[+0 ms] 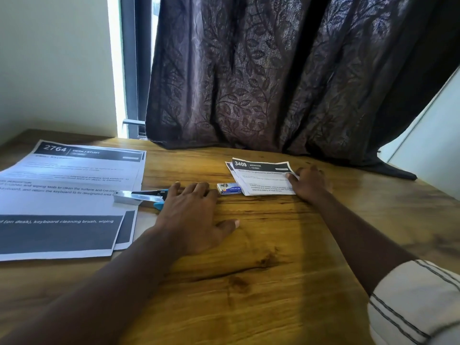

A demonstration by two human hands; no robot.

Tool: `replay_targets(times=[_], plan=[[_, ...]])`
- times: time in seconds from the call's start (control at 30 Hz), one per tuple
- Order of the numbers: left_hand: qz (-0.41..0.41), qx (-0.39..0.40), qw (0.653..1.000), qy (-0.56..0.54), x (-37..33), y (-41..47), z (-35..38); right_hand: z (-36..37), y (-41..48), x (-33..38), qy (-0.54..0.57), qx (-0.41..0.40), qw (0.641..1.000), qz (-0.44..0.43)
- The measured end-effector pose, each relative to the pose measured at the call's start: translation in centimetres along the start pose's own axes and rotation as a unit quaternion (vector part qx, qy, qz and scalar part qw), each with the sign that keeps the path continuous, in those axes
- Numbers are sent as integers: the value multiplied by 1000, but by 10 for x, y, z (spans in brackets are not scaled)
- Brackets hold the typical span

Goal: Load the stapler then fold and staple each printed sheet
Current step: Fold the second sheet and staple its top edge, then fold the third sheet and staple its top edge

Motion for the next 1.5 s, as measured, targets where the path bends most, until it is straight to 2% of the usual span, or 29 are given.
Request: replay_targets(times=[0.13,0.23,0.33,0.4,0.47,0.57,0.67,0.77,0.83,0.93,1.0,1.07,1.23,1.5], plan=[[3,-5,1000,-3,0,0,0,-13,-11,3,8,-39,999,22],[3,0,1000,-1,1,0,1,-42,-32,16,84,-143,986,18],[14,-2,1000,9,-1,-2,-3,-72,-71,46,216,-238,947,-29],[29,-20,999,16,-4,-4,-11,-80,-102,71,305,-269,912,-58],[39,-61,997,2,-5,-10,-26,-81,-133,102,364,-261,890,-89],[12,-133,987,-84,15,-25,-57,-81,-170,156,380,-215,882,-176],[-61,-207,965,-148,67,-49,-86,-82,-196,208,358,-164,882,-258],[-169,-264,946,-87,143,-79,-103,-79,-210,256,317,-117,896,-289],[-249,-247,936,-40,193,-97,-102,-76,-215,286,283,-91,902,-313],[-351,-145,925,-14,248,-115,-83,-64,-217,323,200,-46,909,-362],[-371,-100,923,-22,269,-122,-69,-52,-220,337,161,-20,909,-383],[-373,-78,925,-13,278,-125,-59,-47,-220,337,176,-17,906,-384],[-353,-78,932,-1,279,-122,-57,-45,-202,315,184,-44,928,-322],[-359,-146,915,-113,291,-125,-74,-38,-199,312,174,-32,943,-282]])
Point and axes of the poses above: each hand's wrist, its own y-axis towards the middle knuckle, its own z-axis out of the palm, x = y × z, the point moved 9 cm from there along y, towards the middle knuckle, and after that the axes turned 2 degrees about -z, right-handed, at the moved point
